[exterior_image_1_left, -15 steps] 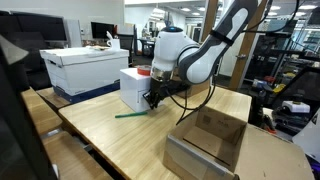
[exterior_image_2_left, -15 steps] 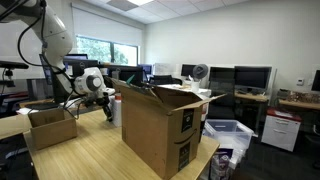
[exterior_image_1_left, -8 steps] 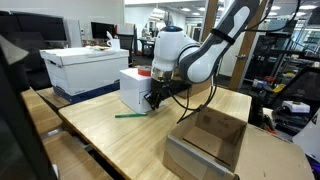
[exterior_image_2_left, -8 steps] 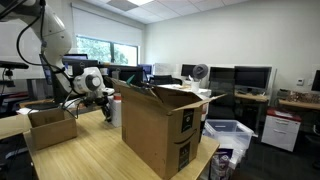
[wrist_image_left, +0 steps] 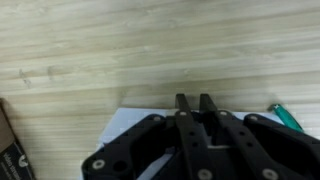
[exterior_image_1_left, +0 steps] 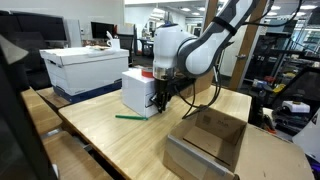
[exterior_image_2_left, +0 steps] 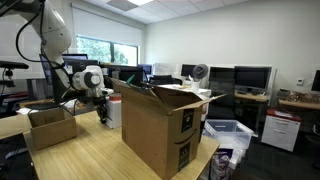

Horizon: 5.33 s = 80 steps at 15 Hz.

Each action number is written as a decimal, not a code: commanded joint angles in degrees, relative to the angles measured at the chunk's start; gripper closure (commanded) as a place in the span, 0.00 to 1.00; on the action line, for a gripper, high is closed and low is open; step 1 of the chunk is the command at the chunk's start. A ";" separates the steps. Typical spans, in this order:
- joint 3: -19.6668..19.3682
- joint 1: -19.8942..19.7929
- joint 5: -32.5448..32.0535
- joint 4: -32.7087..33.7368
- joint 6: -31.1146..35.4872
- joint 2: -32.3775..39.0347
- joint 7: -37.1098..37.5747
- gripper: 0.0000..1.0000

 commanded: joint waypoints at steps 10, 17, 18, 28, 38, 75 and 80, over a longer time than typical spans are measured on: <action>5.08 -4.67 7.65 0.28 -13.47 -1.59 -11.83 0.93; 5.32 -4.88 8.03 -0.13 -15.39 -2.25 -11.74 0.93; 5.65 -5.21 8.77 -0.08 -15.90 -2.27 -12.09 0.92; 5.37 -5.20 8.48 1.34 -20.34 -4.85 -11.73 0.04; 5.12 -5.07 8.32 2.54 -18.46 -4.17 -10.67 0.36; -4.96 2.85 0.07 -6.31 10.39 -5.16 0.20 0.70; -5.76 3.69 -2.69 -5.45 5.17 -8.35 0.41 0.43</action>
